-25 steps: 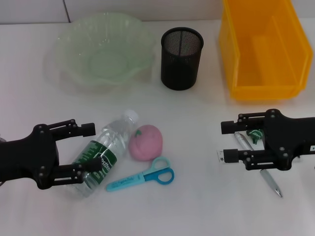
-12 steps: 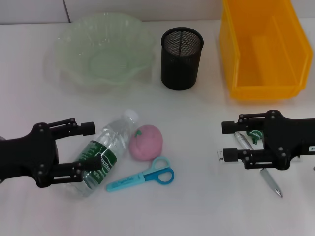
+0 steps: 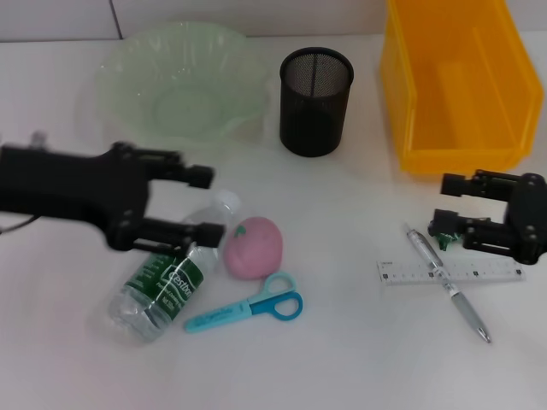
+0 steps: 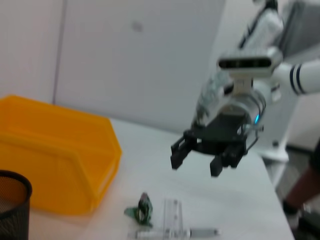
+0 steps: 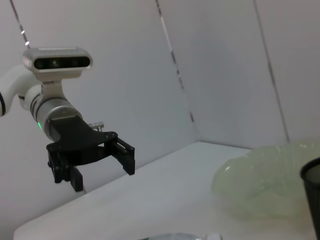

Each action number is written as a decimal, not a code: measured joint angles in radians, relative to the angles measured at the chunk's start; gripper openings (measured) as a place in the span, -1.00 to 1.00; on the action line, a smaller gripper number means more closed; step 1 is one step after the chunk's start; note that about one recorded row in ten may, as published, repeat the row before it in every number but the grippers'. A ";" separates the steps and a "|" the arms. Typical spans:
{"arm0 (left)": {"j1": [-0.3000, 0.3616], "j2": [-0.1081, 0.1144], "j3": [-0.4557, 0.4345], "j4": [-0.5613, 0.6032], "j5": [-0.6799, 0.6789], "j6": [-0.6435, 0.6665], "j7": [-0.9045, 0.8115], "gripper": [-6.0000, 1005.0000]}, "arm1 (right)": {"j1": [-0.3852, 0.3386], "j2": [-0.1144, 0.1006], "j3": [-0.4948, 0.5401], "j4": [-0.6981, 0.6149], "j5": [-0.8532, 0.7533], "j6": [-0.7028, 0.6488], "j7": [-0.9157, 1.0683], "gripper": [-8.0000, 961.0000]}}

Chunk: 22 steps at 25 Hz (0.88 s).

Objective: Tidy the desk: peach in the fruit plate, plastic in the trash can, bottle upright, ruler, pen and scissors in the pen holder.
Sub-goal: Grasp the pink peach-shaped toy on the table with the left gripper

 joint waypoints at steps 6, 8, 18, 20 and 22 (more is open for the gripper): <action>-0.183 -0.014 0.209 0.042 0.167 -0.139 -0.163 0.37 | -0.048 -0.008 0.039 0.023 0.000 0.008 0.000 0.34; -0.216 -0.014 0.304 0.042 0.209 -0.220 -0.210 0.36 | -0.067 -0.008 0.064 0.024 0.000 0.013 0.000 0.34; -0.246 -0.020 0.597 0.051 0.296 -0.408 -0.256 0.31 | -0.105 -0.007 0.091 0.031 -0.002 0.013 0.002 0.34; -0.245 -0.021 0.630 0.051 0.318 -0.427 -0.258 0.30 | -0.102 -0.006 0.091 0.035 -0.004 0.013 0.004 0.34; -0.243 -0.021 0.650 0.050 0.328 -0.439 -0.261 0.29 | -0.100 -0.006 0.087 0.037 -0.005 0.010 0.005 0.34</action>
